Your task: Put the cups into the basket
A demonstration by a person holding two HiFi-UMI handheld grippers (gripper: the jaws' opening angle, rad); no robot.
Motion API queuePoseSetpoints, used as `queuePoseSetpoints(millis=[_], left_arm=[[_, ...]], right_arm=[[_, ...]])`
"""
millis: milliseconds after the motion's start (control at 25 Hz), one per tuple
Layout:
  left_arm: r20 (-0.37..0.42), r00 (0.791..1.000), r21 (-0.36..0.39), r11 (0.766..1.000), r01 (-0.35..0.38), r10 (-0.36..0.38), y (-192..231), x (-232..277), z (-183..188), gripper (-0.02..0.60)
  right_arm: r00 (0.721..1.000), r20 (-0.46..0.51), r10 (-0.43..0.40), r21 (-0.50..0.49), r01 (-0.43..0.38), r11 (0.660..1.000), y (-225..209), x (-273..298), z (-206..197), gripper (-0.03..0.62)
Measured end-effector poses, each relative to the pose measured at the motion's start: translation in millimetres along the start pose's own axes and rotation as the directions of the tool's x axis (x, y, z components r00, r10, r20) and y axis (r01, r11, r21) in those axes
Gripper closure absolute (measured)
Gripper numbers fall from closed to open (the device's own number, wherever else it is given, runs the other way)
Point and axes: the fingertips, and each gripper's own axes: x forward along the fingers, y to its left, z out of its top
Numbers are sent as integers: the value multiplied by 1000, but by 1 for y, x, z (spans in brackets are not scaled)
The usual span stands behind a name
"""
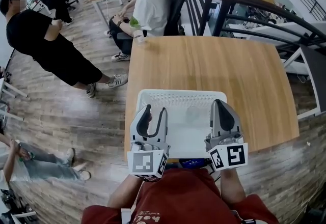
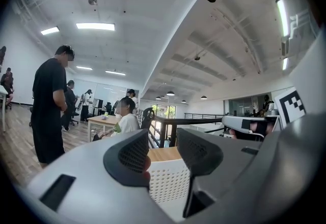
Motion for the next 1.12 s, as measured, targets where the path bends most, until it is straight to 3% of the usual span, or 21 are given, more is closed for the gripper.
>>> queuePoseSetpoints(millis=[280, 680, 1120], left_arm=[[20, 1000, -6, 1000, -16, 16, -3, -5, 5, 431], [33, 995, -10, 996, -93, 94, 7, -9, 4, 570], [44, 995, 24, 995, -92, 91, 0, -10, 8, 574]], right_arm=[[1000, -2, 15, 7, -15, 1000, 1, 0, -2, 589], [999, -10, 52, 8, -52, 999, 11, 5, -4, 589], [998, -11, 54, 8, -54, 998, 9, 2, -3, 589]])
